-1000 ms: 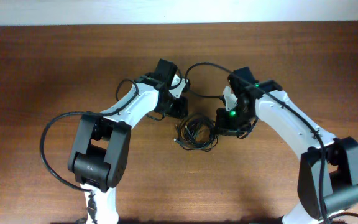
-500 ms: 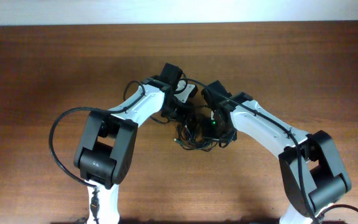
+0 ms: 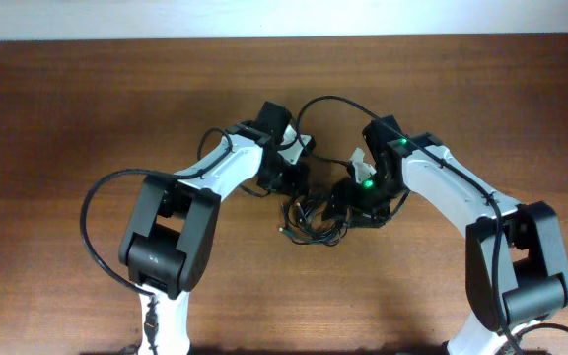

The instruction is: Untangle cables

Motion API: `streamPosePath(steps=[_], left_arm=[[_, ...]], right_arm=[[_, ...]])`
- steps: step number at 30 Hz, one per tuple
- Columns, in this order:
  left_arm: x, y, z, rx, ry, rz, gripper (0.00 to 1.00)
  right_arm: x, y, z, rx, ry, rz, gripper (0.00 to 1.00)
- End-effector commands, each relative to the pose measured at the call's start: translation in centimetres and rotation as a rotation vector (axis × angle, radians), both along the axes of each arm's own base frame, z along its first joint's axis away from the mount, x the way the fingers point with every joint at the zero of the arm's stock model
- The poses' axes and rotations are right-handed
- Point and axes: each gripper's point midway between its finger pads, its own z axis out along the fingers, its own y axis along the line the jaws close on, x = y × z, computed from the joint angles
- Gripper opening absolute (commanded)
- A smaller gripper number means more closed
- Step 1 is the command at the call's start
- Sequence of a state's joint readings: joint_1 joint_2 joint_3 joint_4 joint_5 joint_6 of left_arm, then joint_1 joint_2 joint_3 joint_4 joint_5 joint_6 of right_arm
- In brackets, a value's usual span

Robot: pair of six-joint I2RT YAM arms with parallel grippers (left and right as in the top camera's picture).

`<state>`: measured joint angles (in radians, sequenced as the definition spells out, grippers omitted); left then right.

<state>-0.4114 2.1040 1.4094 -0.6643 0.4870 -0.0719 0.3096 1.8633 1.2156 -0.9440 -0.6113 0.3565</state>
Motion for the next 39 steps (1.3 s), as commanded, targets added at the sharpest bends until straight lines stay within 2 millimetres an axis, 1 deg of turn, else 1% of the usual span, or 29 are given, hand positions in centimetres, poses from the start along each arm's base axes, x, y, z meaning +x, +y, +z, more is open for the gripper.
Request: streamPosePath(steps=[1,3,4,5,6,8,9,10,11,12,13,15,16,17,18,19,20,21,22,23,24,26,28,30,33,37,39], left_arm=[[1.0,1.1,-0.3,-0.008,0.006,0.03,0.08],[1.6,2.4,-0.3,-0.006,0.013,0.063,0.07],[1.9,3.1,-0.4,-0.003,0.021,0.084,0.05],[2.1,3.8,-0.4,-0.001,0.036,0.116,0.04],[2.4,4.8,-0.4,0.002,0.06,0.165,0.01],[2.8,6.5,-0.4,-0.004,0.093,0.233,0.0],[2.9,6.7,-0.2,-0.023,0.102,0.242,0.0],[3.0,6.8,-0.2,-0.033,0.105,0.246,0.04],[3.1,7.0,-0.2,-0.032,0.105,0.251,0.08],[3.1,7.0,-0.2,-0.033,0.106,0.251,0.08],[2.9,6.5,0.1,-0.06,0.107,0.231,0.1],[2.4,5.0,1.2,-0.163,0.087,0.128,0.21],[1.9,3.7,2.2,-0.251,0.064,0.044,0.27],[1.6,2.9,3.1,-0.323,0.047,-0.013,0.32],[1.4,2.5,3.5,-0.356,0.038,-0.037,0.36],[1.3,2.3,3.8,-0.377,0.025,-0.061,0.42],[1.3,2.3,3.8,-0.381,0.013,-0.077,0.49],[1.2,2.2,3.8,-0.377,0.012,-0.08,0.55],[1.1,2.0,3.4,-0.352,0.002,-0.097,0.56],[1.0,2.0,2.8,-0.301,-0.007,-0.104,0.55],[0.7,1.7,2.1,-0.247,-0.015,-0.121,0.52],[0.2,1.0,1.4,-0.186,-0.022,-0.147,0.5],[0.0,0.8,0.8,-0.134,-0.024,-0.144,0.47],[-0.1,0.4,0.7,-0.119,-0.035,-0.155,0.45],[0.5,1.4,-0.2,-0.039,-0.032,-0.097,0.34],[0.6,1.8,-0.7,-0.006,-0.023,-0.071,0.28],[1.0,2.5,-1.1,0.041,-0.03,-0.043,0.25]], right_arm=[[-0.7,-0.4,0.8,-0.025,-0.001,0.024,0.66],[-1.6,-0.6,0.2,-0.03,0.029,0.023,0.58],[-1.8,-0.6,-0.3,-0.032,0.033,0.016,0.52],[-2.0,-0.4,-0.8,-0.028,0.035,0.011,0.5],[-2.1,-0.2,-1.3,-0.024,0.03,0.007,0.48],[-1.9,0.4,-2.0,-0.012,-0.006,0.019,0.24],[-1.6,0.7,-2.0,-0.006,-0.023,0.021,0.13],[-1.3,1.0,-2.0,0.002,-0.043,0.023,0.05],[-0.7,1.4,-2.0,0.007,-0.067,0.017,0.04],[-0.1,1.9,-1.9,0.021,-0.103,0.026,0.04],[0.4,2.3,-1.8,0.036,-0.131,0.03,0.04],[0.8,3.0,-1.3,0.079,-0.15,0.035,0.04],[0.4,3.6,-0.9,0.122,-0.133,0.042,0.04],[-0.1,3.5,-0.8,0.124,-0.108,0.042,0.04],[-0.6,3.3,-0.9,0.114,-0.084,0.043,0.04],[-1.2,3.1,-1.0,0.108,-0.072,0.066,0.04],[-1.6,2.9,-1.0,0.105,-0.064,0.082,0.04],[-1.7,2.9,-1.0,0.104,-0.061,0.084,0.04],[-1.6,2.9,-1.0,0.106,-0.065,0.084,0.04],[-1.6,3.1,-0.9,0.118,-0.067,0.084,0.04],[-1.6,3.3,-0.7,0.135,-0.065,0.084,0.04],[-1.8,3.7,-0.2,0.177,-0.056,0.091,0.04],[-1.7,3.6,0.0,0.193,-0.047,0.079,0.04],[-1.4,3.4,0.4,0.226,-0.038,0.059,0.04],[-1.3,3.3,0.7,0.243,-0.033,0.049,0.04],[-1.3,3.3,0.7,0.243,-0.033,0.049,0.04],[-1.4,3.3,0.7,0.24,-0.024,0.047,0.04]])
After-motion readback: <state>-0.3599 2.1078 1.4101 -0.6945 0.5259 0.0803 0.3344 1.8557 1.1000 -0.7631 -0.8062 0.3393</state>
